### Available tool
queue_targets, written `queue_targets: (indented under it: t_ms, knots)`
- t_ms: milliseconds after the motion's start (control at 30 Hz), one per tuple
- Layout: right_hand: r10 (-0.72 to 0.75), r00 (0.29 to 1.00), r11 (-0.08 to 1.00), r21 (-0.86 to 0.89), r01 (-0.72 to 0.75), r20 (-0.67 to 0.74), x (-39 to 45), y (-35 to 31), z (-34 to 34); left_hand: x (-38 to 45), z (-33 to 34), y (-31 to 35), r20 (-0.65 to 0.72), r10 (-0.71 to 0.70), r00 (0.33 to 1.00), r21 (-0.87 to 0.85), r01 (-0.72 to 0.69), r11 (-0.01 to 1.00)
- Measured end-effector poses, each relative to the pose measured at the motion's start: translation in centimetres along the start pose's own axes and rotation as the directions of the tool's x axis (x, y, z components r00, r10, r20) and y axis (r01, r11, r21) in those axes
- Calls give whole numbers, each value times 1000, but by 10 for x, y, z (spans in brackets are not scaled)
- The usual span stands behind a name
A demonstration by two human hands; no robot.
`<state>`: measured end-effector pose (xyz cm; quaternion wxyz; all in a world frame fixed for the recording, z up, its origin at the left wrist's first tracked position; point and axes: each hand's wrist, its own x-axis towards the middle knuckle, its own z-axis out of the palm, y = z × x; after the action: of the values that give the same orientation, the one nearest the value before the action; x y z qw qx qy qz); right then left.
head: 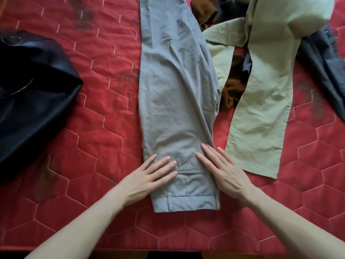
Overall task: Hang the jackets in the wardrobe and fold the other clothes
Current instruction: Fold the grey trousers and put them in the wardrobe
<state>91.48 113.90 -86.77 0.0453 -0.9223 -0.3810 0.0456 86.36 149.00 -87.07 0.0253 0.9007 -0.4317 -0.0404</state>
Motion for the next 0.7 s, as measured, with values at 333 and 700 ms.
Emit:
queue_targets:
  t_ms: [333, 700]
  knots:
    - [-186, 982, 978, -96, 187, 17, -5, 19, -5, 4, -20, -17, 127, 74, 989, -81, -64, 995]
    - [-228, 973, 972, -56, 230, 41, 6, 17, -18, 3, -21, 14, 163, -86, 983, -94, 102, 990]
